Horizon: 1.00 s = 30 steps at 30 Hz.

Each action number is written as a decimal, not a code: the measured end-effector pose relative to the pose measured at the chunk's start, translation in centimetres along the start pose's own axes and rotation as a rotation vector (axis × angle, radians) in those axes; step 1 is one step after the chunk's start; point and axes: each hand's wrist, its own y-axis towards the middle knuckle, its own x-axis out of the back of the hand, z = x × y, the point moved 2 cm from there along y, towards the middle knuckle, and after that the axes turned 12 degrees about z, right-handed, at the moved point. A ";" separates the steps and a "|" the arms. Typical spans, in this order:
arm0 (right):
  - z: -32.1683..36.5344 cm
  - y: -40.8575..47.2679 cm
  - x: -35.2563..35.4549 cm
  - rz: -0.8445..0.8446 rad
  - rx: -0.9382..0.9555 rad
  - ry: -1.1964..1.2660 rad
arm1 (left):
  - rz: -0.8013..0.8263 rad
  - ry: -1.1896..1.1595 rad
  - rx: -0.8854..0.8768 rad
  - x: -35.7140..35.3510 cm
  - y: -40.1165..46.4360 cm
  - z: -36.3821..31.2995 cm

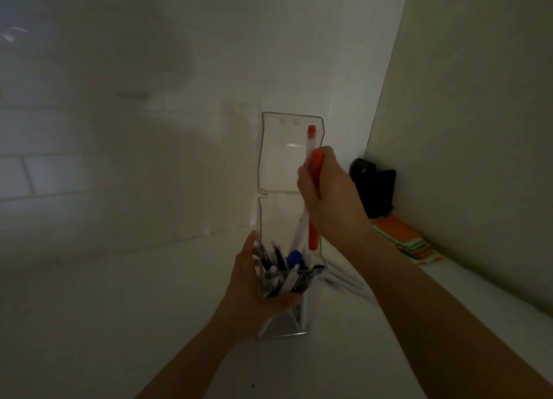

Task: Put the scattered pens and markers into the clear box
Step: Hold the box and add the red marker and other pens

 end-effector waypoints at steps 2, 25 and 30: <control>0.1 -0.3 -0.8 0.018 -0.051 0.089 | -0.011 0.005 -0.007 0.0 -0.1 0.0; -0.8 -0.5 -2.0 0.389 -0.169 0.055 | 0.051 -0.041 -0.033 0.4 0.5 0.4; -0.4 -0.1 -3.4 0.441 -0.122 -0.104 | 0.031 -0.031 -0.025 0.5 0.4 0.2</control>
